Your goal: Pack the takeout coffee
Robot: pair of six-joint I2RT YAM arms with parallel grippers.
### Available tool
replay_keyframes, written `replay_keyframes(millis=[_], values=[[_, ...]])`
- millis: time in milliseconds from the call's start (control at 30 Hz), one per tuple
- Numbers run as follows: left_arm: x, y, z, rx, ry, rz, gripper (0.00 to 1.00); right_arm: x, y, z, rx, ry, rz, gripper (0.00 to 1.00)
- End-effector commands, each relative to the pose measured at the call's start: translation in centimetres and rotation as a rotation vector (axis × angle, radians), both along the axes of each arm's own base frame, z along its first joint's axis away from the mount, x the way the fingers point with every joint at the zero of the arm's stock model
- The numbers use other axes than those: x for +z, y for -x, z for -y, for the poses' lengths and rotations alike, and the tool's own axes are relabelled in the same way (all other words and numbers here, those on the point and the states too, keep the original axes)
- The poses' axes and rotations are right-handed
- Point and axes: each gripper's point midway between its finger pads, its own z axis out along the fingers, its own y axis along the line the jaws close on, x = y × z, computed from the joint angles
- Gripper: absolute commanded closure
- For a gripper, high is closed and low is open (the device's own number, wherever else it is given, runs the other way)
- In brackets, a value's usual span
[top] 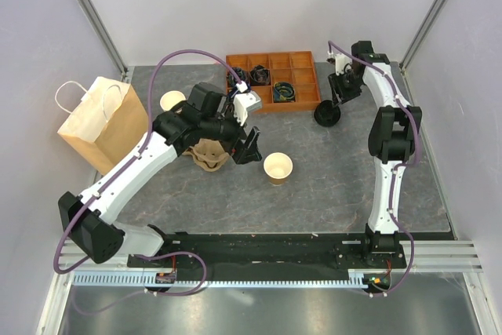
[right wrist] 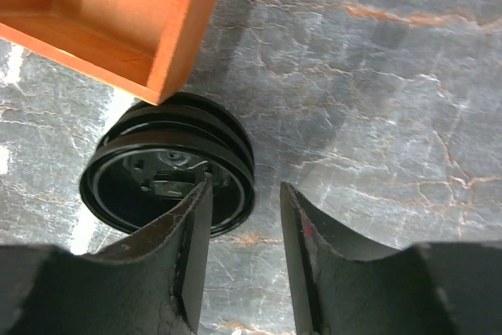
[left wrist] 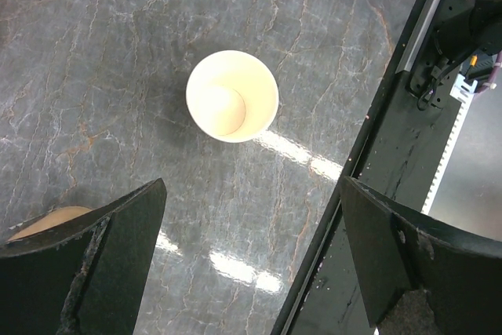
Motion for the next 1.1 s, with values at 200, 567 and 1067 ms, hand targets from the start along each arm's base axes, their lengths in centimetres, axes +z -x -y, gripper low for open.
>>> replay_keyframes(millis=[200,567,1067], values=[[1.4,-0.8,0.6,-0.029,0.026,0.048,0.01,-1.1,0.0,-1.7,0.054,-0.022,-0.002,0.59],[1.3,-0.9,0.6,-0.026,0.018,0.051,0.01,-0.8,-0.2,-1.4,0.051,-0.003,0.013,0.84],[1.6,-1.1,0.5,-0.020,0.018,0.067,0.01,4.7,0.6,-1.8,0.067,-0.053,0.104,1.00]])
